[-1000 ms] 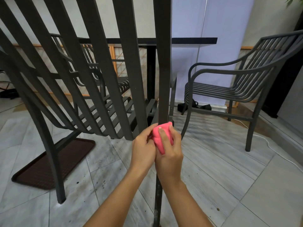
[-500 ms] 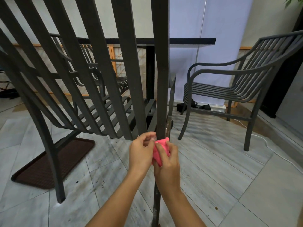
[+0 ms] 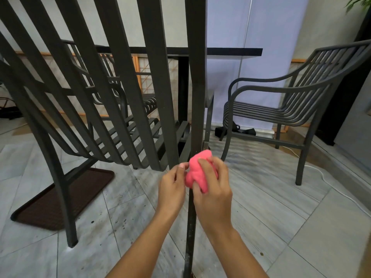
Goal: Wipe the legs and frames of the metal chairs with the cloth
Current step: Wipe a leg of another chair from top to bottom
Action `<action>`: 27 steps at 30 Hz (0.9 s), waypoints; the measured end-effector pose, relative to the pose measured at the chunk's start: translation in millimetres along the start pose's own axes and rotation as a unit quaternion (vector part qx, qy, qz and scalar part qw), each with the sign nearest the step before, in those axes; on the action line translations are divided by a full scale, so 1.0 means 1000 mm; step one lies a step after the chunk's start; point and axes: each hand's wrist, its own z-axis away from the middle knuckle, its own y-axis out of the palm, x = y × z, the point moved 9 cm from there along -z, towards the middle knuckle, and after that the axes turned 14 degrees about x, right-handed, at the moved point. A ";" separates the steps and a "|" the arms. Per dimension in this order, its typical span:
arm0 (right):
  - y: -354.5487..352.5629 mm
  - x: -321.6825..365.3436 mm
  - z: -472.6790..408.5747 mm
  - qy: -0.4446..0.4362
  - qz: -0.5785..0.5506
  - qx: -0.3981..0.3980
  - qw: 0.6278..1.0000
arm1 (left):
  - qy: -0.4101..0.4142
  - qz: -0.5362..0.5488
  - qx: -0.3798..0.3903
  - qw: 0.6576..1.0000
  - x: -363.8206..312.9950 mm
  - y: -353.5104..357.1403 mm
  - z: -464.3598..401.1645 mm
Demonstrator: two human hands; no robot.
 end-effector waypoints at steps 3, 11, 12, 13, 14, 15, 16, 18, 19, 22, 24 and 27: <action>-0.001 0.006 -0.022 -0.014 0.010 -0.003 1.000 | 0.006 0.026 0.013 1.000 -0.002 0.004 0.001; 0.023 -0.004 -0.034 0.011 0.041 0.047 0.998 | -0.001 0.066 0.017 0.998 0.004 0.003 -0.002; 0.025 -0.006 -0.031 0.014 0.040 0.048 0.998 | -0.006 0.072 0.015 0.997 0.007 0.003 -0.002; 0.028 -0.008 -0.029 0.017 0.040 0.051 0.998 | -0.009 0.074 0.013 0.997 0.010 0.003 -0.002; 0.030 -0.010 -0.026 0.019 0.040 0.053 0.998 | -0.010 0.074 0.013 0.997 0.012 0.003 -0.002; 0.032 -0.012 -0.023 0.019 0.039 0.056 0.997 | -0.011 0.071 0.013 0.997 0.014 0.003 -0.002; 0.034 -0.014 -0.020 0.020 0.038 0.060 0.997 | -0.013 0.067 0.013 0.998 0.017 0.003 -0.003; 0.038 -0.018 -0.014 0.023 0.034 0.065 0.997 | -0.023 0.062 0.016 0.998 0.022 0.003 -0.003; 0.040 -0.020 -0.011 0.026 0.033 0.067 0.997 | -0.029 0.061 0.018 0.998 0.026 0.004 -0.003; 0.044 -0.025 -0.004 0.029 0.031 0.071 0.997 | -0.048 0.056 0.023 0.997 0.040 0.006 -0.004; 0.048 -0.029 0.002 0.030 0.027 0.078 0.996 | -0.062 0.053 0.031 0.996 0.049 0.007 -0.005; 0.054 -0.034 0.011 0.037 0.024 0.088 0.995 | -0.080 0.043 0.047 0.995 0.061 0.010 -0.003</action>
